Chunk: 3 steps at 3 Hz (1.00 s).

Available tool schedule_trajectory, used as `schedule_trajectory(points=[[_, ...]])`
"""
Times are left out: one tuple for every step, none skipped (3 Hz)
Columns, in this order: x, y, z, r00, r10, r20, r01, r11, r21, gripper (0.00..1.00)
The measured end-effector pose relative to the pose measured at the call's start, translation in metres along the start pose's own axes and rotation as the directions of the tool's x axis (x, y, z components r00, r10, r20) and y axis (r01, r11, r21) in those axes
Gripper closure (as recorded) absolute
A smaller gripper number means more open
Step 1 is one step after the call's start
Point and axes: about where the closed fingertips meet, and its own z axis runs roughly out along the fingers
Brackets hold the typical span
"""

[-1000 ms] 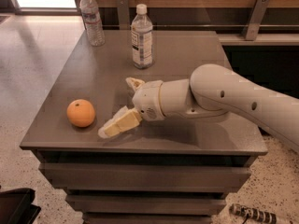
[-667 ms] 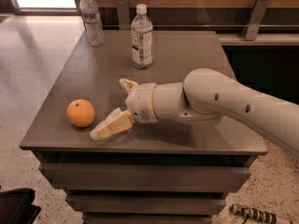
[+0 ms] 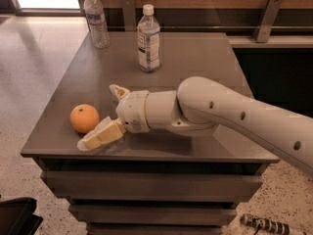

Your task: Pick orange

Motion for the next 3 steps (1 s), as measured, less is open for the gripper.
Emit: schedule_trajectory(points=[[0.003, 0.003, 0.022, 1.0, 0.005, 0.018, -0.005, 0.9992, -0.04, 0.0], [0.016, -0.001, 0.039, 0.999, 0.02, 0.044, -0.017, 0.9975, -0.068, 0.18], [0.016, 0.001, 0.04, 0.999, 0.021, 0.044, -0.018, 0.9973, -0.072, 0.42]])
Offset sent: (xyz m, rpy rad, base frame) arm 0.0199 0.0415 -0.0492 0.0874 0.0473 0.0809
